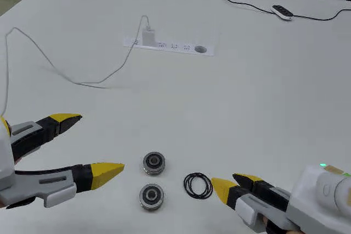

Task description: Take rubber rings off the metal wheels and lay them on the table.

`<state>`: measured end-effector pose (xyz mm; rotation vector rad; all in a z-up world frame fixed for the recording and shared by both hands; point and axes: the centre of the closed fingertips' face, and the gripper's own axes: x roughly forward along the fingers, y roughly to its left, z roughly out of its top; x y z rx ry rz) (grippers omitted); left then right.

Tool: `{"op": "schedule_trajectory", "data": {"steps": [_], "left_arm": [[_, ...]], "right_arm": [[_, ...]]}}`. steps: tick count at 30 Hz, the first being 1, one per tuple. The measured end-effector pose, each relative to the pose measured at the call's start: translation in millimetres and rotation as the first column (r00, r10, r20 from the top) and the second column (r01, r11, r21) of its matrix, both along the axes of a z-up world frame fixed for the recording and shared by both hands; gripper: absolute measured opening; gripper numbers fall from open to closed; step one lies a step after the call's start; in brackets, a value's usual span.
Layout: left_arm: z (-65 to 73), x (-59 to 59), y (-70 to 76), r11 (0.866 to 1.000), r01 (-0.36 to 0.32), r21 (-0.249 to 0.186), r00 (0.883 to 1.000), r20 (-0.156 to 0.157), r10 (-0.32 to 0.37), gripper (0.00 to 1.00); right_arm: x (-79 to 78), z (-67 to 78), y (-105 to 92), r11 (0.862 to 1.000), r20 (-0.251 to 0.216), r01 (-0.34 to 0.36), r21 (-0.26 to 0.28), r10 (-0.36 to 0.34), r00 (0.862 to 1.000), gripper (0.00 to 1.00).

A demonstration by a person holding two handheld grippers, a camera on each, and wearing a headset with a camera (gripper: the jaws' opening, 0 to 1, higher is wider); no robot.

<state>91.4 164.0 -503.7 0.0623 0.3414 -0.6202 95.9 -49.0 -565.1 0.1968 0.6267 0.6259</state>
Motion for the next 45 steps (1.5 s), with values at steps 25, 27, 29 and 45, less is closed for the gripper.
{"op": "schedule_trajectory", "data": {"steps": [25,27,29,45], "left_arm": [[12.4,-45.9,28.4,0.993,-0.112,-0.045,0.994,0.005,0.112,1.00],[15.2,-46.3,31.3,0.990,-0.126,-0.058,0.992,0.015,0.127,1.00],[16.0,-46.6,33.2,0.989,-0.136,-0.061,0.990,0.020,0.137,1.00],[10.5,-52.0,31.6,0.984,-0.168,-0.065,0.985,0.024,0.169,1.00]], "right_arm": [[-31.2,15.9,-62.7,0.974,0.164,-0.032,-0.225,0.070,0.984,0.49],[-32.4,18.5,-61.9,0.969,0.179,-0.047,-0.243,0.092,0.980,0.51],[-33.4,19.9,-64.3,0.964,0.188,-0.047,-0.262,0.099,0.977,0.52],[-22.4,44.8,-54.4,0.985,0.299,-0.017,-0.173,0.069,0.952,0.54]]}}
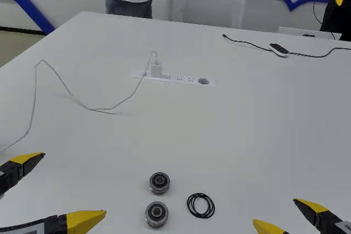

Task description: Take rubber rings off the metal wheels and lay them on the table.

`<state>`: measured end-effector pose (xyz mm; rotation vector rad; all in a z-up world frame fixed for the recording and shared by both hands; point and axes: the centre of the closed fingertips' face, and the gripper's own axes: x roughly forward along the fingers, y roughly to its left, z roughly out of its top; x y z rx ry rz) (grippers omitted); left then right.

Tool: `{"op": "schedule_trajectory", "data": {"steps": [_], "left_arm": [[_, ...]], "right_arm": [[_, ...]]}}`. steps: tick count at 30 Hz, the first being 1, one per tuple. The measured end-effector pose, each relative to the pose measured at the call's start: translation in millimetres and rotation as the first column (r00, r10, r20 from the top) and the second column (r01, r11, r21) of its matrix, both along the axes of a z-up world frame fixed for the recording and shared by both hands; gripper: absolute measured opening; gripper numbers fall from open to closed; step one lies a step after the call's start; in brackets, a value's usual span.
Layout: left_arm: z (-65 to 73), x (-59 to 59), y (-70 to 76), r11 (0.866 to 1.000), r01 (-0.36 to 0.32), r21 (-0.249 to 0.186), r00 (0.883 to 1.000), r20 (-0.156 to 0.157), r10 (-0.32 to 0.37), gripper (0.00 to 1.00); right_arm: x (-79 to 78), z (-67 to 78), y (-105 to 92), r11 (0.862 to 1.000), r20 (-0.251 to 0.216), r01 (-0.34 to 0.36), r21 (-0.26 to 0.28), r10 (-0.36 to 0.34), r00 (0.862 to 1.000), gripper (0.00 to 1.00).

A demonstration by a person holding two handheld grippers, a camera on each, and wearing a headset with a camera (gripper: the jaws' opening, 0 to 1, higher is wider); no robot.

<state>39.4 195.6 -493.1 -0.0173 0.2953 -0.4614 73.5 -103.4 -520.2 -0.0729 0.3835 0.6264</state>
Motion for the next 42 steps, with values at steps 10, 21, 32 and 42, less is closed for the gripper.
{"op": "schedule_trajectory", "data": {"steps": [10,21,32,42], "left_arm": [[-7.0,-3.7,11.3,0.999,-0.038,0.004,0.999,-0.018,0.038,1.00],[-10.7,-3.9,6.6,1.000,-0.025,0.013,0.999,-0.033,0.026,1.00],[-12.6,-3.4,6.1,0.999,-0.019,0.036,0.999,-0.043,0.020,1.00],[-12.2,-5.3,13.3,0.999,-0.034,0.042,0.998,-0.046,0.036,1.00]], "right_arm": [[9.9,7.3,23.3,0.999,0.024,-0.030,0.032,0.030,0.999,0.64],[11.1,4.1,19.3,0.999,0.011,-0.014,0.037,0.014,1.000,0.65],[9.6,-3.1,8.4,0.999,-0.017,0.003,0.040,-0.002,1.000,0.65],[11.6,-2.3,19.2,0.998,-0.027,-0.005,0.055,0.007,1.000,0.64]]}}
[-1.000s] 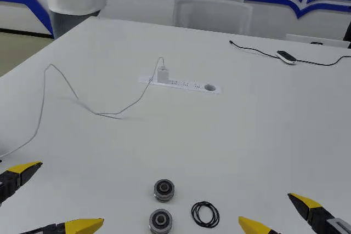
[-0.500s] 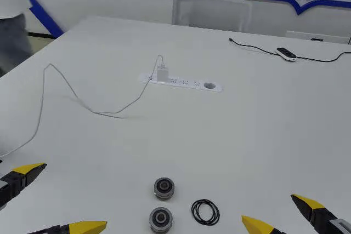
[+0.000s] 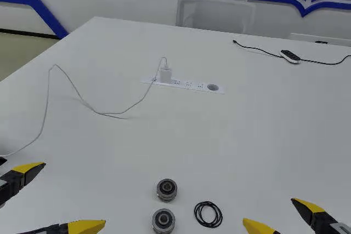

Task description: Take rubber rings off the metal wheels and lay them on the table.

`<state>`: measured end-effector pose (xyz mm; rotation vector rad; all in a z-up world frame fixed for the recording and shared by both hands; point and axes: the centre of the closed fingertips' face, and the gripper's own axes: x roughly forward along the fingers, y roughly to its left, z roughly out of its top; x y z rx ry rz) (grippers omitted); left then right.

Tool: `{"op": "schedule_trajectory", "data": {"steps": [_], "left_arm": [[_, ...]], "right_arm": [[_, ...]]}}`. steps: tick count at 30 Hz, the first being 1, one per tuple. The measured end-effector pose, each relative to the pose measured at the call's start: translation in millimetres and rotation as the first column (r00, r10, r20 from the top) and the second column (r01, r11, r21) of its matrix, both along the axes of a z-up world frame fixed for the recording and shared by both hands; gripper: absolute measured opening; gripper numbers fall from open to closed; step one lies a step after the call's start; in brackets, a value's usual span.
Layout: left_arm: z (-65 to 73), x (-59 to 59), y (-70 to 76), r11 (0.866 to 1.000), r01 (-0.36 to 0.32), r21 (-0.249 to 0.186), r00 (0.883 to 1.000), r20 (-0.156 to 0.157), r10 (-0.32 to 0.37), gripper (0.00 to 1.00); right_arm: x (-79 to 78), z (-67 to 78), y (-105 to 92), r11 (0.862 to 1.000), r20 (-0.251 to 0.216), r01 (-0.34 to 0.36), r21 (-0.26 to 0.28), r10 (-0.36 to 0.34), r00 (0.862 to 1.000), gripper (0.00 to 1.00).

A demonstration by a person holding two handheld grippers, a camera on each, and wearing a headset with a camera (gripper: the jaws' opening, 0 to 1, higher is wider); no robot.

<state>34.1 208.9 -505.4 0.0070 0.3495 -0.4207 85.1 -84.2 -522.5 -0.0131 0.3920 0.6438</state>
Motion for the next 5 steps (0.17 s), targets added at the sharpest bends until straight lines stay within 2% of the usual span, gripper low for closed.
{"op": "schedule_trajectory", "data": {"steps": [5], "left_arm": [[0.4,1.9,-1.4,1.000,0.004,-0.001,1.000,-0.004,-0.004,1.00]], "right_arm": [[-0.2,-1.7,1.4,1.000,-0.008,-0.004,-0.004,0.004,1.000,0.64]]}}
